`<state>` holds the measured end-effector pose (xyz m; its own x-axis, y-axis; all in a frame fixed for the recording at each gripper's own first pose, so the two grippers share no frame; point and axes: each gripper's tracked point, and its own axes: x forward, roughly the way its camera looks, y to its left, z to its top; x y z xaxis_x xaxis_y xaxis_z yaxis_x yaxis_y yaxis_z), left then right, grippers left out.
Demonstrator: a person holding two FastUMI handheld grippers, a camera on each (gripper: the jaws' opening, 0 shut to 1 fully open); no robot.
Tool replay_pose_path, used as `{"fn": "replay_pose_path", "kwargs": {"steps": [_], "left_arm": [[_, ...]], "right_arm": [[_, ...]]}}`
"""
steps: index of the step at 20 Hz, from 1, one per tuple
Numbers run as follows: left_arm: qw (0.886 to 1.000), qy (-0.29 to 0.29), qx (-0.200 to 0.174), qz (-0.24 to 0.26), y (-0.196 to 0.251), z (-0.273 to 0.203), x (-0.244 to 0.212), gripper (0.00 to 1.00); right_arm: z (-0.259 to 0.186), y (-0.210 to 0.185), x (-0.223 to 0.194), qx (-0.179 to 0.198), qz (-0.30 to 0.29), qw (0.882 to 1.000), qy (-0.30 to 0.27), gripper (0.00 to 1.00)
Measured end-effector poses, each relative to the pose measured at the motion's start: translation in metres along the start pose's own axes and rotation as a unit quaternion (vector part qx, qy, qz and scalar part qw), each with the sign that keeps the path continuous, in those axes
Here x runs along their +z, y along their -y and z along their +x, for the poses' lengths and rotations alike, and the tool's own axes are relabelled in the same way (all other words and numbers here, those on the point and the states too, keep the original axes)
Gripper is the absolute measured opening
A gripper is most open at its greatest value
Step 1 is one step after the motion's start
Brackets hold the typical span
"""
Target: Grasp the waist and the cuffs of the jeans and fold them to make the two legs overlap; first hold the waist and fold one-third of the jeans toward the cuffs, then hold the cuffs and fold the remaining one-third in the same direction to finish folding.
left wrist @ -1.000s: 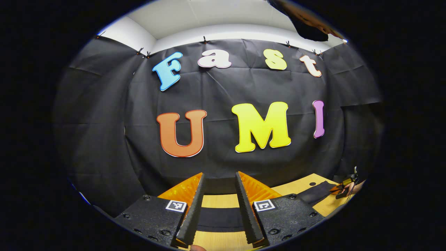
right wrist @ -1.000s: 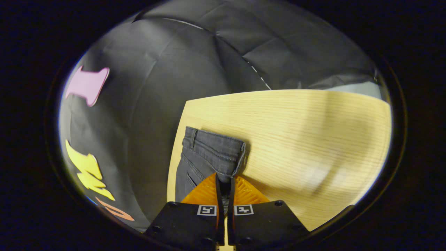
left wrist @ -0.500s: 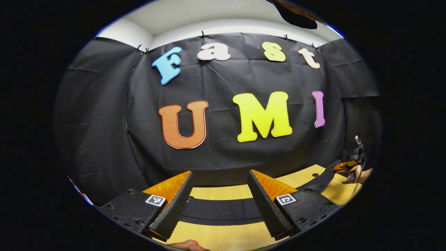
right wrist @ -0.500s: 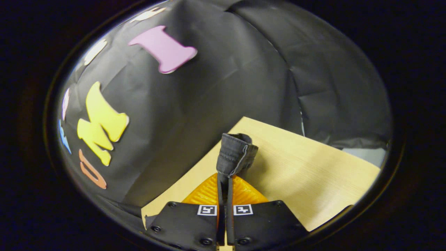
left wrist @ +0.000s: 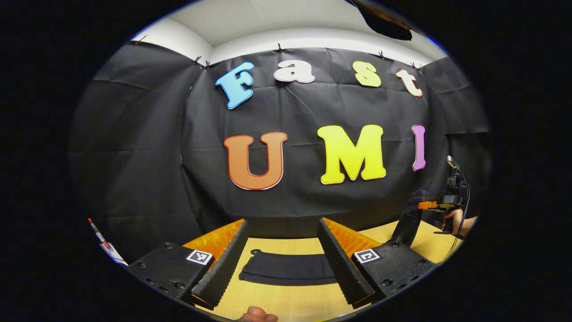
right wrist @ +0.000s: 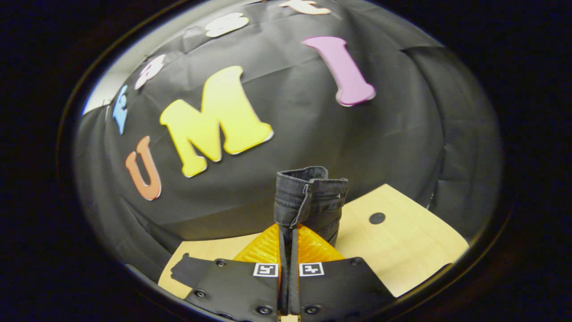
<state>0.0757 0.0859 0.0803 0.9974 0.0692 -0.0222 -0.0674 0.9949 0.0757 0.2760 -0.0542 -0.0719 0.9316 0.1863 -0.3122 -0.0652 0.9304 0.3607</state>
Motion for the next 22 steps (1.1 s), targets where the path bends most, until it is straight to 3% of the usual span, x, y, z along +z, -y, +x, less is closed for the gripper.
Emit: {"fn": "replay_pose_path", "kwargs": {"steps": [3, 5, 11, 22], "left_arm": [[1.0, -0.005, 0.01, -0.003, -0.014, -0.006, -0.008, 0.99], [1.0, -0.008, 0.012, -0.007, -0.02, -0.01, -0.01, 0.99], [1.0, -0.005, 0.02, -0.011, -0.034, -0.018, -0.011, 0.99], [0.999, 0.015, 0.041, -0.014, -0.053, -0.032, -0.001, 0.99]], "right_arm": [[0.003, -0.043, -0.014, 0.023, -0.044, 0.999, -0.001, 0.07], [0.011, -0.083, -0.038, 0.037, -0.077, 0.996, -0.005, 0.0], [0.023, -0.157, -0.112, 0.073, -0.121, 0.989, -0.04, 0.02], [0.042, -0.191, -0.252, 0.08, -0.182, 0.971, -0.131, 0.02]]}}
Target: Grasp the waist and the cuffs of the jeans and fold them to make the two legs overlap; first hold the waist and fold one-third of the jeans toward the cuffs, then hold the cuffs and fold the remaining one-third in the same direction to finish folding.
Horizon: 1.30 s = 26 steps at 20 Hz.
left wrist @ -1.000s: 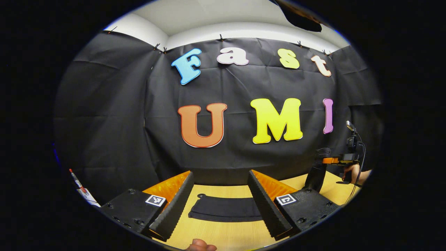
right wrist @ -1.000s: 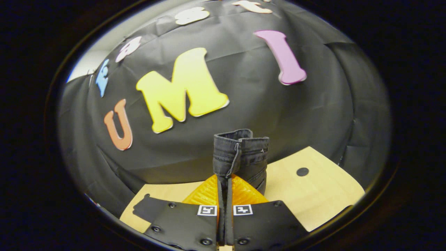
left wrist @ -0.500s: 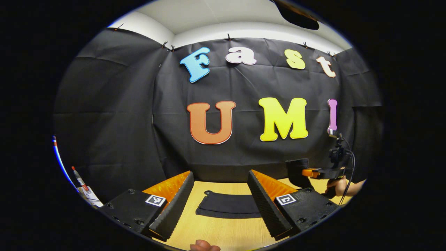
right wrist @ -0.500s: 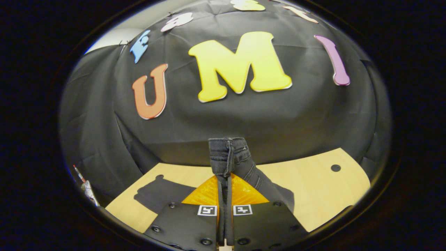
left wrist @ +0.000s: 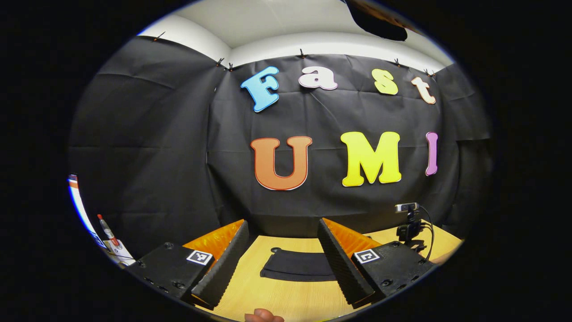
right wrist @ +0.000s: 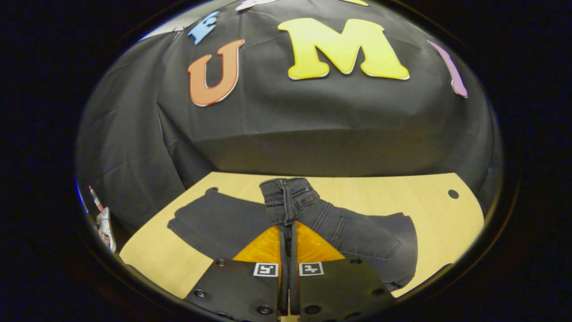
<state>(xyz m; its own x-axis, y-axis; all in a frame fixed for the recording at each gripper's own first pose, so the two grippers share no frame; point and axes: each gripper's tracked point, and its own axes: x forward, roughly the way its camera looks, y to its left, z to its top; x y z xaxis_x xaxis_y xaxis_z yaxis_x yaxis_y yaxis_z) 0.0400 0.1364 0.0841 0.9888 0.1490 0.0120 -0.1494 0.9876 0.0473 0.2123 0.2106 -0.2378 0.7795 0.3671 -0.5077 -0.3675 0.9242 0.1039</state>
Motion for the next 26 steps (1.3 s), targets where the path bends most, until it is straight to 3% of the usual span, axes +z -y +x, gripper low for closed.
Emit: {"fn": "replay_pose_path", "kwargs": {"steps": [3, 5, 6, 7, 10, 12, 13, 16, 19, 23, 26], "left_arm": [[1.0, 0.013, 0.003, -0.007, -0.005, -0.001, 0.004, 0.99], [1.0, 0.014, 0.008, -0.005, -0.006, -0.005, 0.005, 0.99], [1.0, 0.014, 0.007, -0.005, -0.005, -0.007, 0.006, 0.99], [1.0, 0.016, 0.005, -0.004, -0.004, -0.006, 0.007, 0.99], [1.0, 0.017, 0.004, -0.002, -0.006, -0.004, 0.005, 0.99], [1.0, 0.019, 0.006, -0.009, -0.007, -0.004, 0.007, 0.99], [1.0, 0.019, 0.007, -0.013, -0.009, -0.002, 0.005, 0.99], [0.999, 0.016, 0.007, -0.036, -0.011, 0.005, -0.005, 0.99], [0.994, -0.012, 0.0, -0.107, -0.012, 0.021, -0.034, 0.99], [0.97, -0.051, 0.008, -0.239, -0.017, 0.048, -0.082, 0.98], [0.935, -0.11, 0.017, -0.336, -0.018, 0.068, -0.133, 0.98]], "right_arm": [[0.012, -0.013, -0.035, 0.017, -0.018, 0.999, -0.034, 0.03], [0.015, -0.016, -0.053, 0.025, -0.019, 0.998, -0.061, 0.22], [0.018, -0.016, -0.06, 0.026, -0.028, 0.997, -0.069, 0.22], [0.019, -0.022, -0.064, 0.038, -0.032, 0.996, -0.068, 0.28], [0.01, -0.027, -0.059, 0.046, -0.035, 0.997, -0.06, 0.96], [0.006, -0.027, -0.052, 0.047, -0.036, 0.997, -0.052, 0.93], [0.004, -0.025, -0.047, 0.048, -0.039, 0.997, -0.047, 0.98], [-0.008, -0.019, -0.024, 0.049, -0.045, 0.997, -0.027, 0.98], [-0.027, -0.001, 0.01, 0.043, -0.054, 0.998, 0.004, 0.98], [-0.063, 0.039, 0.071, 0.027, -0.061, 0.996, 0.058, 1.0], [-0.099, 0.07, 0.111, 0.019, -0.06, 0.994, 0.089, 0.98]]}}
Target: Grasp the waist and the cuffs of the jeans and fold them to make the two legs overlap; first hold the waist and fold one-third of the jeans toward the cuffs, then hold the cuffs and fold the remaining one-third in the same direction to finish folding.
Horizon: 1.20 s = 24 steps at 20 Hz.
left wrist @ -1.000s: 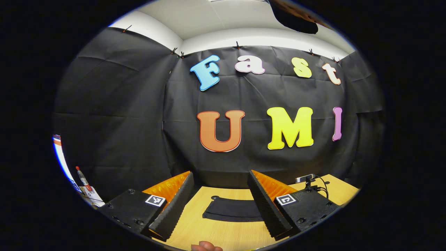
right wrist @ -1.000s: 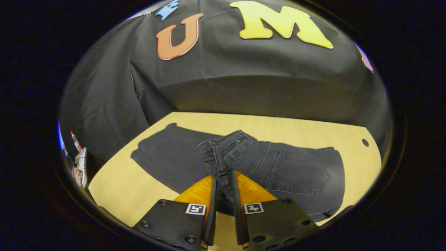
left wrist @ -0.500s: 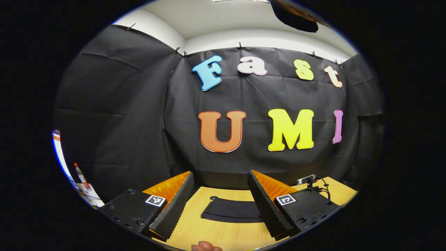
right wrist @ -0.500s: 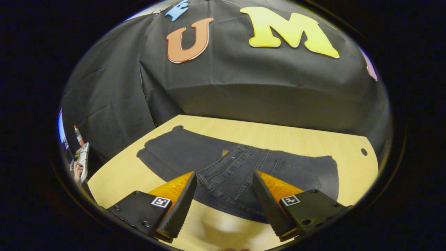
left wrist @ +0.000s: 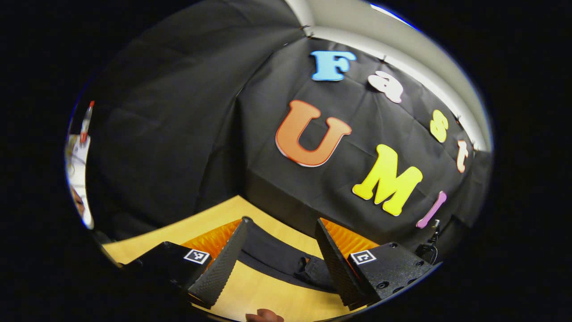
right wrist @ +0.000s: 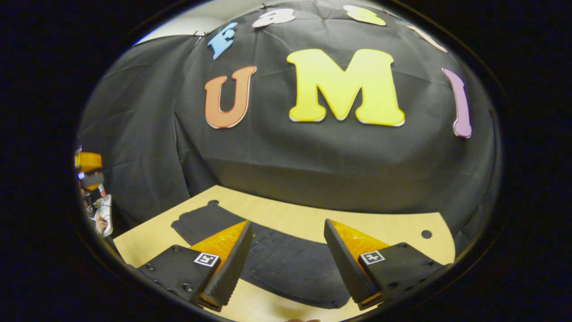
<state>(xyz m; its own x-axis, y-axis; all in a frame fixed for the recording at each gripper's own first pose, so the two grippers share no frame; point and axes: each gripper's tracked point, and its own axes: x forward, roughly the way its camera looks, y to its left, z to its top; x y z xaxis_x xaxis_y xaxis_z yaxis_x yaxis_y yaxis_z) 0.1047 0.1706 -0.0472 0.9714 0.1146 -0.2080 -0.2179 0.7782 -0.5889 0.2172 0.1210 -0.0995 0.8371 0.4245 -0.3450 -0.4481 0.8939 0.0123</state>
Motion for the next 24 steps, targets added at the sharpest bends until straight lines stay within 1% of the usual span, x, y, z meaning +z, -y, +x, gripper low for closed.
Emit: {"fn": "replay_pose_path", "kwargs": {"steps": [2, 4, 5, 6, 9, 10, 11, 12, 13, 14, 15, 16, 18, 19, 20, 21, 23, 24], "left_arm": [[0.996, -0.044, 0.013, -0.071, -0.02, 0.022, -0.029, 0.98], [0.985, -0.087, 0.021, -0.147, -0.034, 0.043, -0.058, 0.99], [0.979, -0.101, 0.025, -0.178, -0.042, 0.048, -0.068, 0.99], [0.973, -0.114, 0.037, -0.199, -0.052, 0.054, -0.078, 0.99], [0.962, -0.141, 0.076, -0.223, -0.079, 0.076, -0.103, 0.99], [0.957, -0.149, 0.079, -0.235, -0.083, 0.087, -0.108, 0.99], [0.953, -0.159, 0.083, -0.245, -0.091, 0.093, -0.116, 0.99], [0.948, -0.169, 0.09, -0.255, -0.098, 0.1, -0.122, 0.99], [0.945, -0.174, 0.1, -0.259, -0.107, 0.107, -0.128, 0.99], [0.942, -0.181, 0.108, -0.261, -0.112, 0.113, -0.134, 0.99], [0.938, -0.185, 0.108, -0.271, -0.116, 0.122, -0.136, 0.99], [0.934, -0.185, 0.108, -0.287, -0.118, 0.126, -0.135, 0.98], [0.925, -0.183, 0.114, -0.313, -0.129, 0.138, -0.131, 0.99], [0.921, -0.181, 0.119, -0.322, -0.133, 0.145, -0.134, 0.98], [0.919, -0.181, 0.124, -0.328, -0.137, 0.153, -0.135, 0.99], [0.917, -0.178, 0.128, -0.334, -0.142, 0.16, -0.138, 0.99], [0.914, -0.175, 0.125, -0.344, -0.142, 0.169, -0.137, 0.99], [0.915, -0.171, 0.124, -0.343, -0.143, 0.174, -0.137, 0.98]], "right_arm": [[-0.024, 0.025, 0.027, -0.015, -0.003, 1.0, 0.023, 0.98], [-0.045, 0.048, 0.05, -0.03, 0.003, 0.999, 0.044, 0.98], [-0.054, 0.058, 0.06, -0.039, 0.006, 0.998, 0.052, 0.98], [-0.061, 0.068, 0.066, -0.047, 0.008, 0.997, 0.058, 0.98], [-0.082, 0.092, 0.083, -0.069, -0.004, 0.995, 0.071, 0.98], [-0.089, 0.099, 0.087, -0.074, -0.009, 0.994, 0.075, 1.0], [-0.096, 0.105, 0.093, -0.079, -0.009, 0.994, 0.08, 0.98], [-0.102, 0.113, 0.097, -0.084, -0.003, 0.993, 0.085, 0.98], [-0.107, 0.12, 0.1, -0.09, 0.005, 0.992, 0.085, 1.0], [-0.11, 0.127, 0.102, -0.094, 0.012, 0.992, 0.087, 0.97], [-0.114, 0.132, 0.104, -0.099, 0.016, 0.991, 0.09, 0.93], [-0.118, 0.139, 0.106, -0.104, 0.014, 0.99, 0.092, 0.97], [-0.125, 0.148, 0.108, -0.111, 0.008, 0.989, 0.097, 0.97], [-0.126, 0.152, 0.108, -0.113, 0.007, 0.989, 0.095, 0.93], [-0.128, 0.156, 0.106, -0.117, 0.007, 0.989, 0.092, 0.98], [-0.131, 0.161, 0.105, -0.121, 0.007, 0.989, 0.09, 0.98], [-0.137, 0.172, 0.105, -0.132, 0.008, 0.987, 0.09, 0.94], [-0.14, 0.177, 0.105, -0.137, 0.01, 0.986, 0.091, 0.97]]}}
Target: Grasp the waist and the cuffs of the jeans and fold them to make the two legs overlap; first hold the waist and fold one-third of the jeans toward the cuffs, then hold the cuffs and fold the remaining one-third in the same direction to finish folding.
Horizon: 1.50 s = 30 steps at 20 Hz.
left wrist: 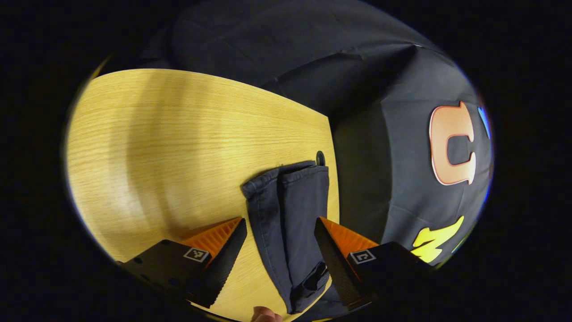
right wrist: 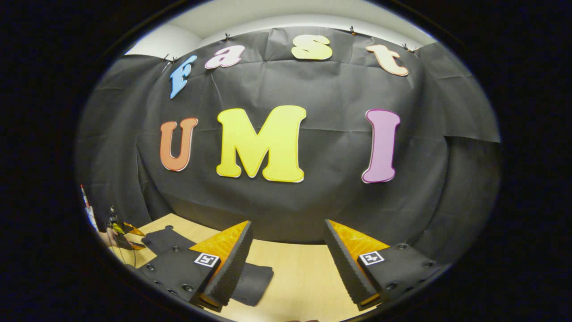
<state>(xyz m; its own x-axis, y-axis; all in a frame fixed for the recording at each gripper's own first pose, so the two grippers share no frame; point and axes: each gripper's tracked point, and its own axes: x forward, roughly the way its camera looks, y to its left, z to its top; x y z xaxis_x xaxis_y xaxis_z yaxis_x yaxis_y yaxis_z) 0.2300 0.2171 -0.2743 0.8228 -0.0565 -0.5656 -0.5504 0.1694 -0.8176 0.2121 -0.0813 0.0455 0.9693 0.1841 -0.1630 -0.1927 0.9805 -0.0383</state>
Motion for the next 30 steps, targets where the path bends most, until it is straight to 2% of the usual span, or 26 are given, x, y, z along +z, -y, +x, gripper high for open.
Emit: {"fn": "replay_pose_path", "kwargs": {"steps": [1, 2, 3, 7, 8, 11, 12, 15, 16, 17, 19, 21, 22, 23, 25, 30], "left_arm": [[1.0, 0.001, -0.001, 0.004, 0.002, 0.003, 0.001, 0.98], [1.0, 0.0, -0.001, 0.008, 0.002, 0.007, 0.002, 0.98], [1.0, -0.002, -0.004, 0.008, 0.004, 0.01, 0.002, 0.98], [0.999, -0.002, -0.025, -0.024, 0.02, 0.031, 0.007, 0.96], [0.999, -0.001, -0.029, -0.026, 0.025, 0.036, 0.007, 0.96], [0.999, 0.006, -0.036, -0.009, 0.031, 0.046, 0.007, 0.95], [1.0, 0.01, -0.029, 0.001, 0.029, 0.05, 0.009, 1.0], [1.0, 0.009, -0.02, 0.006, 0.02, 0.058, 0.008, 0.89], [1.0, 0.01, -0.013, 0.0, 0.013, 0.06, 0.009, 0.67], [1.0, 0.014, -0.003, -0.01, 0.005, 0.059, 0.009, 0.51], [0.999, 0.018, -0.015, -0.026, 0.008, 0.06, 0.01, 0.2], [0.999, 0.024, -0.015, -0.016, 0.009, 0.062, 0.008, 0.08], [1.0, 0.026, -0.011, -0.005, 0.008, 0.062, 0.008, 0.06], [1.0, 0.029, -0.004, 0.004, 0.008, 0.062, 0.008, 0.04], [0.999, 0.031, 0.006, 0.018, 0.009, 0.063, 0.009, 0.03], [0.997, 0.038, -0.005, 0.071, 0.031, 0.053, 0.009, 0.03]], "right_arm": [[-0.001, 0.005, 0.002, -0.005, 0.003, 1.0, 0.002, 0.97], [-0.001, 0.009, 0.002, -0.008, 0.006, 1.0, 0.001, 0.93], [-0.002, 0.012, 0.001, -0.011, 0.008, 1.0, 0.001, 0.97], [-0.003, 0.017, -0.008, -0.014, 0.005, 1.0, -0.013, 0.98], [-0.003, 0.018, -0.01, -0.015, 0.001, 1.0, -0.017, 0.93], [-0.004, 0.024, -0.01, -0.02, -0.01, 1.0, -0.019, 0.93], [-0.004, 0.026, -0.01, -0.022, -0.008, 1.0, -0.019, 0.93], [-0.005, 0.034, -0.011, -0.029, 0.004, 0.999, -0.02, 0.93], [-0.005, 0.035, -0.012, -0.03, 0.004, 0.999, -0.021, 0.93], [-0.004, 0.036, -0.012, -0.032, 0.002, 0.999, -0.022, 0.93], [-0.004, 0.038, -0.015, -0.035, -0.004, 0.999, -0.025, 0.93], [-0.006, 0.041, -0.013, -0.036, -0.003, 0.999, -0.024, 0.96], [-0.006, 0.043, -0.014, -0.037, -0.001, 0.999, -0.024, 0.98], [-0.006, 0.043, -0.014, -0.037, 0.003, 0.999, -0.025, 0.93], [-0.008, 0.045, -0.015, -0.037, 0.005, 0.999, -0.025, 1.0], [-0.008, 0.048, -0.015, -0.039, 0.008, 0.999, -0.024, 0.93]]}}
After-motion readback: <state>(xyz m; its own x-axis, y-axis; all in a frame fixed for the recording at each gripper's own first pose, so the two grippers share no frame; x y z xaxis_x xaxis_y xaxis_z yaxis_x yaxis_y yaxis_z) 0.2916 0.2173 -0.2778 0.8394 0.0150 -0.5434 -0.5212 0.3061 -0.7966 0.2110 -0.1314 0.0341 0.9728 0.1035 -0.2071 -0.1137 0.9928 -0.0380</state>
